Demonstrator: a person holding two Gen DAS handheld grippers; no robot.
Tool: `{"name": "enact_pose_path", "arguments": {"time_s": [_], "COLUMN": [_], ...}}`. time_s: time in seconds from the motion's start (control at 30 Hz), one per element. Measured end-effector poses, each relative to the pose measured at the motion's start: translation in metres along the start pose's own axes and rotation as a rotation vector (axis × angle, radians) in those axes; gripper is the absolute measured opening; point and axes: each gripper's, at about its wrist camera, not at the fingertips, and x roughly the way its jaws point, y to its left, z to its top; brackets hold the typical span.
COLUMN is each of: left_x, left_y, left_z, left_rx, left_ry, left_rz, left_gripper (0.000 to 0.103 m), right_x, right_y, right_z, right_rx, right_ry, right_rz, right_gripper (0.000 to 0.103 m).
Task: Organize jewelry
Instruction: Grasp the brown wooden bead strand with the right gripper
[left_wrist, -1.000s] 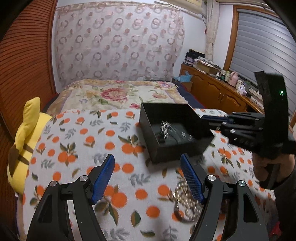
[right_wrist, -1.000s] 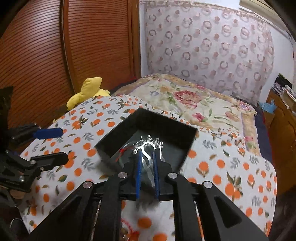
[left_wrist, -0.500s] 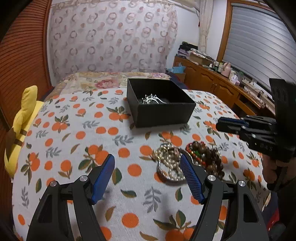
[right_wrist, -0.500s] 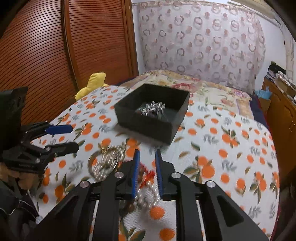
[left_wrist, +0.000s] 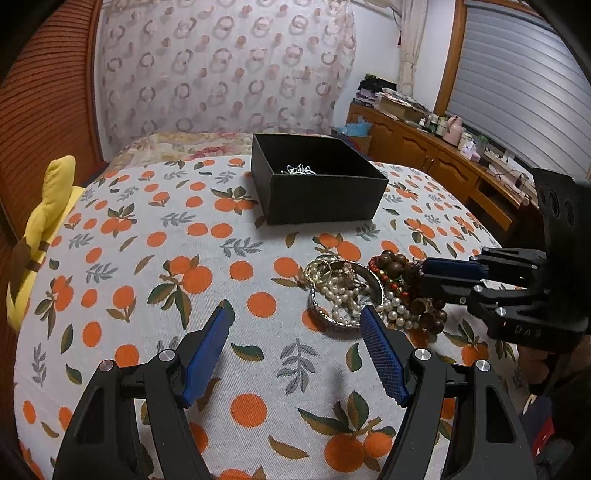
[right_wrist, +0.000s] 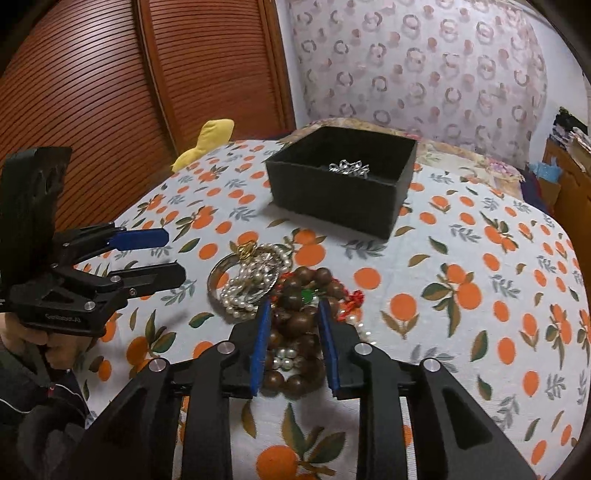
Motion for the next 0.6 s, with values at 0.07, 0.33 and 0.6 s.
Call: {"name": "enact_pose_path", "arguments": {"time_s": [0.07, 0.33, 0.6], "left_x": [0.001, 0.002, 0.01], "left_y": [0.001, 0.001, -0.003], "left_z": [-0.001, -0.002, 0.005], "left_rx": [-0.002, -0.001, -0.003], "left_ry": [0.004, 0.003, 0.036], "left_rz": [0.001, 0.003, -0.033], "left_gripper": [0.07, 0.07, 0.059], "right_x": [0.003, 0.001, -0.042], "right_y": [0.003, 0.002, -0.016], "right_z": [-0.001, 0.0, 0.02], "right_rx": [-0.012, -0.038, -0.011], "right_ry": [0.009, 0.004, -0.141], "right_rz": [-0.006, -0.023, -0.058], "right_gripper": [0.033, 0.017, 0.015]}}
